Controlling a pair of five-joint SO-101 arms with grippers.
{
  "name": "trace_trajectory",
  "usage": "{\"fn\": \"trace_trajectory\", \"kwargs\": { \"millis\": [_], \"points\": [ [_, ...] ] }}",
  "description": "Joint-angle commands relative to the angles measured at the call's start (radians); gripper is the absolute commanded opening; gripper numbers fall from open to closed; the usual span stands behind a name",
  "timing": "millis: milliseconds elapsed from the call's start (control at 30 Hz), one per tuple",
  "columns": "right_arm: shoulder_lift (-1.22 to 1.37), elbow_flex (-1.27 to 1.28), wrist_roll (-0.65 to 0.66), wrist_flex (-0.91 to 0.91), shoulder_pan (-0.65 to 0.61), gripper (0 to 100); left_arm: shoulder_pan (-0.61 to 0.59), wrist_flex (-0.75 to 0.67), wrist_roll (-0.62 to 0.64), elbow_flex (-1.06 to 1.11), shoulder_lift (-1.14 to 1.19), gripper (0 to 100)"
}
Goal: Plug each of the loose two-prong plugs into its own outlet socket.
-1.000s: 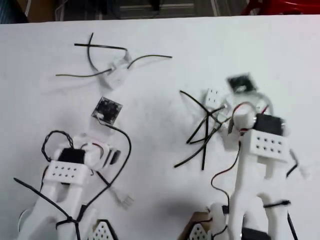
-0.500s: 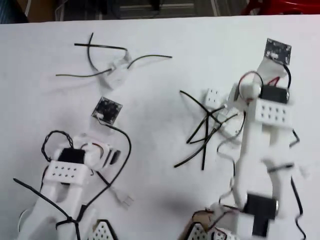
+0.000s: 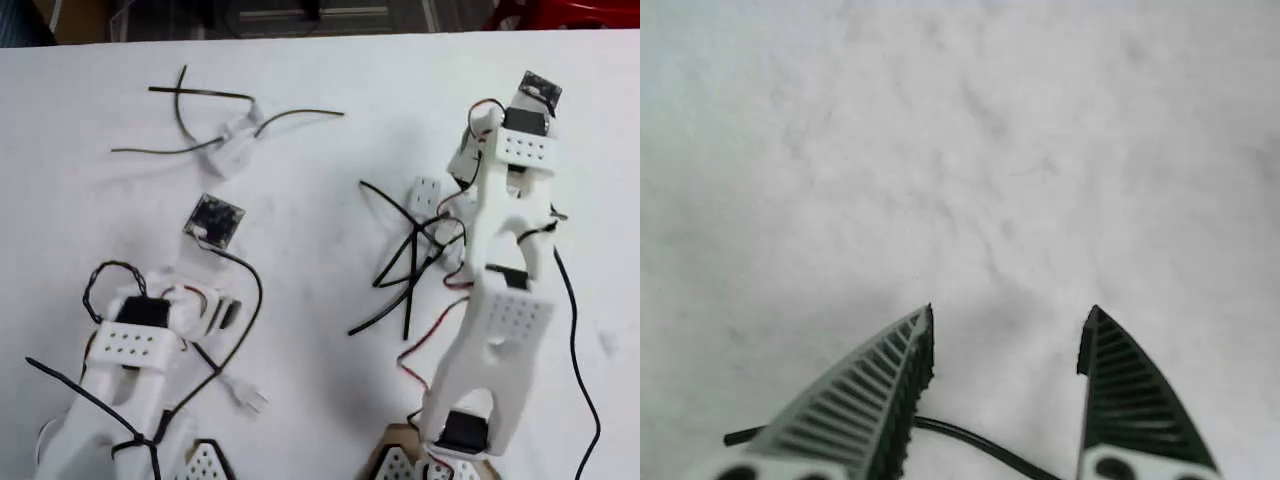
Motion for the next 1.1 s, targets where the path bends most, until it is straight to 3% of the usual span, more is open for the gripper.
{"fn": "trace_trajectory", "kwargs": {
  "millis": [0,167,367,567,767,1067],
  "points": [
    [0.140,-0.261,-0.008,0.042,0.002,26.5,0.013,-0.023,0.005,-0.003,-0.028,23],
    [0.348,-0.511,-0.008,0.062,0.007,26.5,0.013,-0.023,0.005,-0.003,-0.028,23],
    [0.518,-0.621,-0.003,0.088,0.001,24.6,0.013,-0.023,0.005,-0.003,-0.028,23],
    [0.493,-0.763,0.002,0.236,0.001,8.7,0.013,-0.023,0.005,-0.003,-0.028,23],
    [0.398,-0.821,0.123,0.280,-0.004,4.3,0.013,-0.023,0.005,-0.003,-0.028,23],
    [0.255,-0.793,0.178,0.285,-0.022,2.3,0.013,-0.023,0.005,-0.003,-0.028,23]
  ]
}}
